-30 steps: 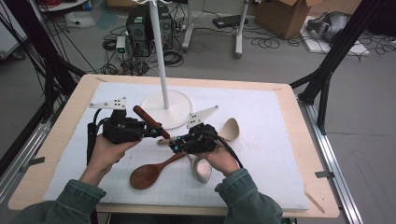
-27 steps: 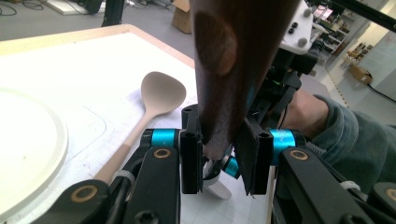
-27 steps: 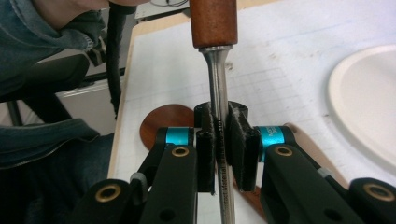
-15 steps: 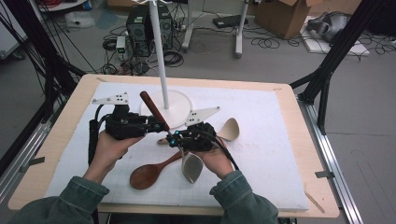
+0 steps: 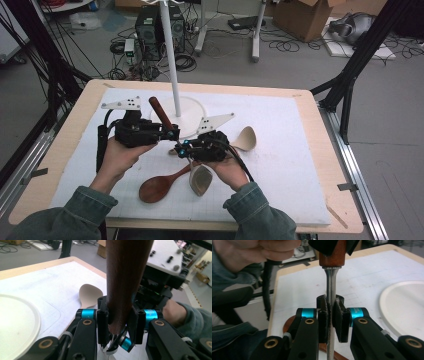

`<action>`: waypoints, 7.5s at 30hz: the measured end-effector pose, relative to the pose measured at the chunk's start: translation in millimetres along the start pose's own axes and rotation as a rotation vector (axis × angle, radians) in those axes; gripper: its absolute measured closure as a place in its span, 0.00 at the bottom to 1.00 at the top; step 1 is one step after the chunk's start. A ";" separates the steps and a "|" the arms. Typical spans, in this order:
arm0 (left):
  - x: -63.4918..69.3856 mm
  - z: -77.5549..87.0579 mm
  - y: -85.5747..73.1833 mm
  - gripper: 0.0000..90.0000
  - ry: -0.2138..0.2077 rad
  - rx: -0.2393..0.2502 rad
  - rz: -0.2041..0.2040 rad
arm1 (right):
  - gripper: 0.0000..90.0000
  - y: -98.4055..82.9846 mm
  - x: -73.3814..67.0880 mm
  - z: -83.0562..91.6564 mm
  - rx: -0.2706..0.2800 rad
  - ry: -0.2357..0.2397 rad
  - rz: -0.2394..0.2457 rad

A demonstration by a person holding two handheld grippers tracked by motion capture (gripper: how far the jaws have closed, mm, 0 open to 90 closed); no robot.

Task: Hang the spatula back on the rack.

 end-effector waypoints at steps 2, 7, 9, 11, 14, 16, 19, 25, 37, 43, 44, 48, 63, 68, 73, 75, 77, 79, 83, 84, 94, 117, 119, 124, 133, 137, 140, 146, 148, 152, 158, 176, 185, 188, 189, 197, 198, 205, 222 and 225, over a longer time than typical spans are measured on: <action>2.4 0.1 0.6 0.81 -0.010 -0.008 -0.014 | 0.91 -0.8 -0.4 1.6 0.004 0.045 0.002; 3.8 2.1 4.0 0.81 -0.032 -0.022 -0.034 | 0.89 -6.4 -1.5 2.8 -0.021 0.134 0.000; 4.4 2.8 5.4 0.81 -0.045 -0.026 -0.041 | 0.89 -8.3 -1.6 2.2 -0.028 0.158 0.002; 5.3 3.4 7.0 0.81 -0.058 -0.021 -0.045 | 0.90 -8.4 -2.5 1.0 -0.023 0.188 -0.001; 5.2 4.7 7.9 0.81 -0.066 -0.017 -0.040 | 0.92 -8.1 -4.4 -0.7 -0.016 0.214 -0.009; 3.9 5.2 8.2 0.81 -0.058 -0.014 -0.039 | 0.93 -6.9 -4.4 -1.4 -0.009 0.201 0.003; 1.5 6.4 11.0 0.80 -0.046 0.015 -0.021 | 0.94 -4.7 -3.1 -0.5 0.003 0.148 0.001; -2.7 5.8 13.5 0.76 -0.009 0.035 0.002 | 0.94 0.0 -0.6 0.3 0.021 0.037 -0.018; -0.8 8.0 15.2 0.81 -0.012 0.024 -0.021 | 0.93 2.2 -0.3 0.6 0.039 0.051 -0.039; 5.0 9.1 18.2 0.81 -0.066 0.009 -0.054 | 0.92 3.4 -3.8 1.5 0.061 0.141 -0.027; 5.1 9.3 18.4 0.81 -0.072 0.011 -0.052 | 0.92 3.2 -4.7 1.4 0.061 0.155 -0.027; 4.5 10.1 18.4 0.81 -0.068 0.015 -0.052 | 0.93 2.9 -5.6 1.3 0.058 0.155 -0.024; -1.2 3.7 16.0 0.80 0.040 0.032 -0.036 | 0.94 5.6 2.0 0.7 0.074 0.000 -0.052; -0.9 4.2 17.3 0.81 0.035 0.022 -0.048 | 0.87 5.7 2.0 2.1 0.079 0.022 -0.061; -2.8 7.1 18.7 0.81 0.035 0.020 -0.056 | 0.72 4.5 7.5 12.6 0.097 0.006 -0.074; -3.3 9.4 20.8 0.81 0.031 0.027 -0.056 | 0.68 2.9 9.1 17.7 0.098 -0.001 -0.078; -3.7 12.0 23.4 0.81 0.031 0.034 -0.060 | 0.63 1.1 10.5 22.5 0.097 -0.016 -0.079; -3.9 14.6 26.6 0.81 0.036 0.041 -0.065 | 0.57 -2.2 11.8 26.8 0.092 -0.024 -0.093; -5.4 19.5 32.2 0.81 0.041 0.036 -0.079 | 0.49 -11.1 16.9 34.3 0.081 -0.055 -0.111; -6.3 20.4 33.3 0.81 0.046 0.030 -0.084 | 0.47 -13.8 18.0 36.5 0.077 -0.066 -0.112; -8.5 26.9 49.8 0.81 0.041 0.039 -0.101 | 0.39 -34.9 26.2 60.5 0.085 -0.113 -0.156; -19.3 32.7 82.6 0.81 0.028 0.040 -0.139 | 0.30 -67.4 34.5 94.8 0.101 -0.209 -0.196; -20.8 33.2 86.2 0.81 0.024 0.044 -0.142 | 0.29 -70.1 35.5 97.0 0.098 -0.218 -0.202; -26.0 33.4 94.2 0.81 0.025 0.043 -0.151 | 0.29 -74.9 37.4 100.7 0.095 -0.228 -0.198; -39.1 27.7 108.9 0.81 0.020 0.033 -0.145 | 0.27 -80.1 40.6 109.4 0.092 -0.253 -0.209; -41.4 26.5 118.3 0.81 0.020 0.033 -0.150 | 0.26 -82.4 41.7 113.5 0.096 -0.261 -0.222; -43.9 26.7 125.6 0.81 0.025 0.036 -0.152 | 0.25 -83.7 42.8 116.7 0.101 -0.269 -0.214; -49.8 28.1 140.9 0.81 0.030 0.043 -0.146 | 0.24 -86.2 44.0 122.4 0.110 -0.280 -0.223; -52.4 29.0 146.1 0.81 0.031 0.045 -0.146 | 0.24 -86.8 44.9 124.1 0.112 -0.287 -0.220; -58.9 30.3 154.7 0.81 0.040 0.055 -0.138 | 0.24 -87.8 45.5 126.3 0.118 -0.289 -0.220; -67.7 29.1 165.5 0.81 0.053 0.042 -0.133 | 0.24 -88.7 46.5 127.1 0.115 -0.289 -0.211; -91.4 24.9 176.7 0.81 0.064 0.039 -0.091 | 0.24 -90.4 46.1 130.2 0.120 -0.283 -0.212; -97.1 23.8 177.3 0.81 0.072 0.029 -0.084 | 0.24 -89.4 45.7 129.8 0.126 -0.278 -0.205; -99.8 22.8 176.3 0.81 0.075 0.025 -0.076 | 0.24 -89.1 45.4 129.8 0.128 -0.276 -0.206; -101.1 22.8 175.9 0.81 0.077 0.020 -0.077 | 0.24 -89.2 45.5 129.9 0.128 -0.276 -0.203; -108.8 21.9 173.9 0.81 0.085 0.017 -0.062 | 0.24 -89.1 46.8 130.6 0.135 -0.277 -0.202; -109.7 21.9 173.5 0.81 0.090 0.014 -0.058 | 0.24 -89.3 45.7 130.5 0.132 -0.272 -0.211; -115.8 22.4 171.8 0.81 0.108 0.011 -0.048 | 0.24 -88.7 45.9 130.6 0.137 -0.271 -0.202; -122.2 31.4 165.8 0.78 0.169 0.005 -0.051 | 0.24 -88.7 46.8 130.3 0.137 -0.269 -0.201; -122.8 34.1 165.0 0.77 0.172 0.004 -0.054 | 0.24 -89.3 47.6 130.8 0.136 -0.273 -0.207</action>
Point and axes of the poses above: each handheld gripper's, and its own axes: z roughly backward along the jaws, y roughly out of its top, x roughly to its right, the point moved 8 cm from there along -z, roughly forward along the jaws, and after that the axes turned 7 degrees about -x, right-handed, at the moved point
